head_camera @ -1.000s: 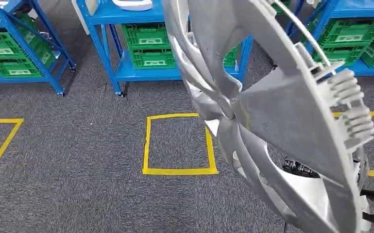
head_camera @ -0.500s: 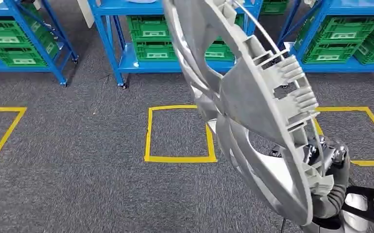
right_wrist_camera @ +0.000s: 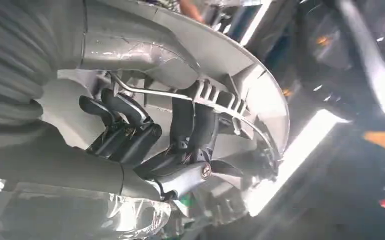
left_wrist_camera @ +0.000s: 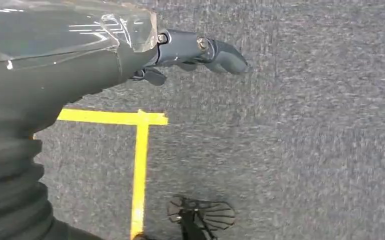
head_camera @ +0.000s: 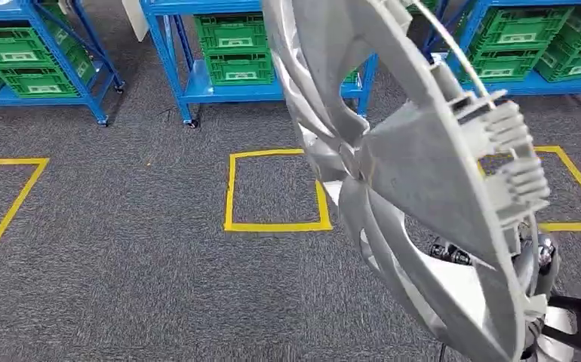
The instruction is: Take the parts from the cabinet and place them on the table.
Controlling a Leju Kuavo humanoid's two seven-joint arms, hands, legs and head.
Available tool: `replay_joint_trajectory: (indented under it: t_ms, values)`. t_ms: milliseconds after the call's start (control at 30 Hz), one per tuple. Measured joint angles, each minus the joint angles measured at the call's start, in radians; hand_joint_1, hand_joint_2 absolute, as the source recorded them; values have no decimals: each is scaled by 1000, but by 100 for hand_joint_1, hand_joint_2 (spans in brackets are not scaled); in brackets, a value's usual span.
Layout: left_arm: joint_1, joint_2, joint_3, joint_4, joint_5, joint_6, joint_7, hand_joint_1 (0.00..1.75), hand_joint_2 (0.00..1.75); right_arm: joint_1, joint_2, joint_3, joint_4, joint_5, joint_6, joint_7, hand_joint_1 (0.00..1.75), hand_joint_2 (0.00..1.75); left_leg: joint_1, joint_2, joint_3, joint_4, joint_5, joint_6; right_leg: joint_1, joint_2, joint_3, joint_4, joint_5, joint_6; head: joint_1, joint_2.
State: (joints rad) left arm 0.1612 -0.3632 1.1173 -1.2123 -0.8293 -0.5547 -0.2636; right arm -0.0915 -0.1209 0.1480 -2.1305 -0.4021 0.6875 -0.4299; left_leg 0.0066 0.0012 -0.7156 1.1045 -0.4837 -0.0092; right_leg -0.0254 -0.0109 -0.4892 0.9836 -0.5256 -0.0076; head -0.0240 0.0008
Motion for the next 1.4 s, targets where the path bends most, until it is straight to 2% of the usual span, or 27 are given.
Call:
replay_joint_trajectory:
  t_ms: [67,100,133,200,233,267,300,400,433,500,567,600,633,700,733,767,800,833,900,967,1067,1100,1167,1233,1267,1300,1400]
  values:
    - [-1,0,0,0,-12,-4,-7,0,175,0,2,0,0,-3,15,-8,175,175,6,0,-12,146,-99,-10,2,0,-30,1,28,0,0,0]
    - [-2,0,0,0,-16,-6,-10,0,175,1,2,0,0,-3,18,-10,175,175,7,0,-10,197,-98,-11,3,0,-44,3,41,2,0,0]
    - [-4,0,-1,0,-21,-10,-14,0,175,1,3,0,0,-5,20,-10,175,175,8,0,5,218,-62,-11,4,0,-64,6,56,4,-1,0]
    - [-10,0,0,0,-38,-18,-27,0,175,0,5,0,0,-10,28,-13,175,175,8,-2,94,139,14,-3,6,1,-101,8,84,9,-1,0]
    - [-14,0,0,0,-47,-23,-37,0,175,-2,6,0,0,-12,32,-14,175,175,7,-3,161,58,13,4,8,3,-111,8,95,12,-1,0]
    - [-16,2,2,-2,-58,-30,-44,0,175,-5,7,0,0,-14,34,-14,175,175,3,-6,245,-52,-35,14,9,2,-116,8,104,16,0,0]
    - [-18,2,4,-6,-66,-33,-51,0,175,-11,8,0,0,-15,35,-14,175,175,-1,-6,298,-147,-68,20,11,0,-118,9,113,25,1,0]
    - [-23,2,13,-10,-85,-51,-62,0,175,-18,10,-1,0,-18,35,-13,175,175,-16,-4,269,-152,-46,36,2,-5,-127,-4,150,48,0,0]
    - [-20,2,16,-11,-87,-53,-63,0,175,-17,9,-4,1,-18,35,-13,175,175,-6,3,265,-166,-24,46,-2,-4,-137,6,141,46,0,0]
    - [-22,3,17,-12,-90,-51,-63,0,175,-15,7,-9,2,-6,34,-13,175,175,-12,5,232,-165,-3,63,2,2,-172,88,38,21,7,0]
    - [-22,2,19,-12,-91,-43,-62,0,175,-14,4,-11,4,9,34,-10,175,175,-18,5,198,-164,24,65,2,3,-210,242,-53,13,8,0]
    - [-22,2,19,-12,-91,-43,-61,0,175,-14,3,-11,6,12,32,-8,175,175,-20,5,181,-163,37,65,2,3,-220,306,-54,20,10,0]
    - [-21,2,21,-11,-84,-43,-58,0,175,-14,2,-11,8,24,28,-3,175,175,-22,-3,167,-161,50,64,2,4,-219,344,-27,34,9,0]
    - [-22,1,24,-11,-57,-38,-49,0,175,-14,-3,-9,15,84,3,26,175,175,-23,-10,131,-152,73,59,4,9,-161,294,45,55,9,0]
    - [-21,1,24,-10,-42,-35,-44,0,175,-14,-7,-5,19,114,-10,35,175,175,-23,-17,115,-145,82,56,4,23,-99,210,52,50,9,0]
    - [-21,-2,23,-9,-29,-29,-39,0,175,-14,-11,-1,22,136,-18,35,175,175,-21,-22,102,-134,88,52,4,63,-21,104,26,34,9,0]
    - [-22,-2,18,-9,-13,-22,-32,0,175,-14,-16,3,23,160,-28,33,175,175,-29,-31,88,-116,90,48,7,79,49,-1,-10,23,9,0]
    - [-17,-2,15,-9,1,-16,-26,0,175,-15,-21,7,26,180,-35,31,175,175,-28,-39,78,-108,100,42,9,71,55,-24,-36,22,9,0]
    - [-9,-2,9,-9,29,-3,-7,0,175,-12,-31,16,32,210,-48,29,175,175,-22,-59,64,-109,117,31,14,52,38,-17,-29,11,9,0]
    - [6,-3,1,-12,54,6,7,0,175,-15,-38,27,38,222,-56,29,175,175,-18,-40,54,-85,87,18,2,30,34,-19,-17,-4,7,0]
    - [11,-2,-9,-12,69,15,18,0,175,-17,-42,40,41,233,-59,32,175,175,-1,-14,-20,129,-52,-8,3,-3,23,-18,-6,-11,0,0]
    - [14,-2,-13,-12,74,16,19,0,175,-19,-43,45,44,237,-60,34,175,175,4,-12,-38,187,-66,-13,4,-14,19,-18,-3,-8,0,0]
    - [17,-3,-18,-12,77,17,21,0,175,-20,-45,53,49,241,-60,37,175,175,12,-5,-8,172,-40,-18,3,-34,16,-18,0,-3,0,0]
    - [18,-2,-21,-12,78,20,22,0,175,-22,-46,56,50,241,-60,41,175,175,14,15,104,2,26,-14,3,-56,20,-18,0,-1,0,0]
    - [19,-2,-22,-13,79,20,22,0,175,-24,-47,58,51,241,-60,42,175,175,10,49,156,-82,39,-6,5,-64,26,-18,0,0,0,0]
    - [19,0,-22,-13,79,21,22,0,175,-25,-48,59,50,241,-60,42,175,175,-3,58,172,-111,24,-1,12,-73,17,-17,2,4,0,0]
    - [23,0,-24,-14,80,22,22,0,175,-30,-49,64,52,242,-60,43,175,175,-11,39,149,-112,30,18,10,-96,14,-22,9,22,2,0]
